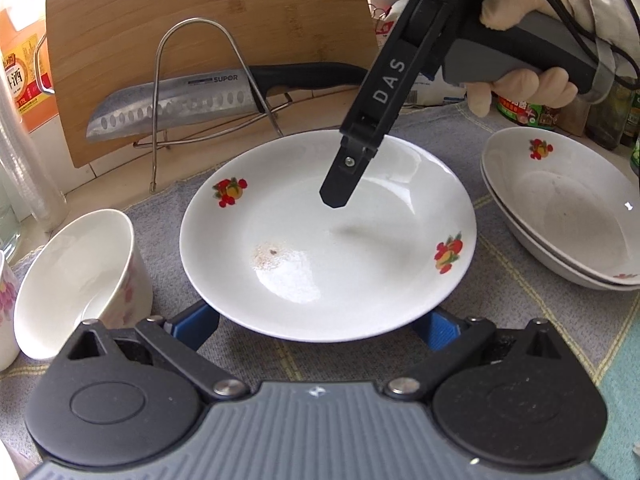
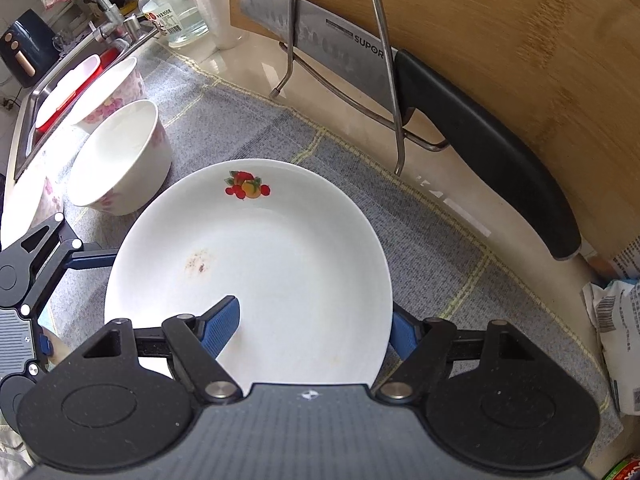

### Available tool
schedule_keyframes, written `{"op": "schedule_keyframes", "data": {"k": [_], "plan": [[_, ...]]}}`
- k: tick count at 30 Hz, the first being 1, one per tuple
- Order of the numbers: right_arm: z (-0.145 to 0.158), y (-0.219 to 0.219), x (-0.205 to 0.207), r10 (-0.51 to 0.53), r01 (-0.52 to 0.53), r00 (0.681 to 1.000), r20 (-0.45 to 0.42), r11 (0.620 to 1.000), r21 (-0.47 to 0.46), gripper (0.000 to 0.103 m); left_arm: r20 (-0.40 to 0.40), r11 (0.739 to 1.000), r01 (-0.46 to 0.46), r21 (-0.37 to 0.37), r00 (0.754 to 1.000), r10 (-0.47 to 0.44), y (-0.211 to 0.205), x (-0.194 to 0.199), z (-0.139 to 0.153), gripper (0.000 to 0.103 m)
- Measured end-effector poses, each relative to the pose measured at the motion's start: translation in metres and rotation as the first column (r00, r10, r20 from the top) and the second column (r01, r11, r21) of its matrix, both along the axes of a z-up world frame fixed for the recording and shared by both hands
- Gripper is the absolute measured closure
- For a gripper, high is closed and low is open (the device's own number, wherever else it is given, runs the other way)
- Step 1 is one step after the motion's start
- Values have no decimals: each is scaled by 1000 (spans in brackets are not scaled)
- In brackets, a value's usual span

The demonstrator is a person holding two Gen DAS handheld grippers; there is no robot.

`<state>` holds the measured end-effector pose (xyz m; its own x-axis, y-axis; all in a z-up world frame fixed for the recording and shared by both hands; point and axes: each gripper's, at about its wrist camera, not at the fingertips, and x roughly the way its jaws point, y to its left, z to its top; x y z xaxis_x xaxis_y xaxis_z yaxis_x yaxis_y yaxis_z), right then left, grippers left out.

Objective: Organize plates and bowls
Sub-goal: 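Carry the held plate with the right gripper toward the plate stack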

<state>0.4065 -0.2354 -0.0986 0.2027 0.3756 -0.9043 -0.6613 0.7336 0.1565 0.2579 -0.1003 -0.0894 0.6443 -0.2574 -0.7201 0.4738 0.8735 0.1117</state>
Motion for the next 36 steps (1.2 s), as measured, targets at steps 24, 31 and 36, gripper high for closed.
{"op": "schedule_keyframes", "data": {"k": [24,31,36], "plan": [[6,-1,-2,-17,17,1000,14,1000,15,29,19,999,21,38,1000,-21,0,-6,9,1],[10,-3,-11,-21,20,999,30,1000,7,29,16,998,46,47,999,-47,0,-8,10,1],[9,-3,-13,-21,21,999,37,1000,-3,28,7,997,75,21,997,-75,3,-9,10,1]]}}
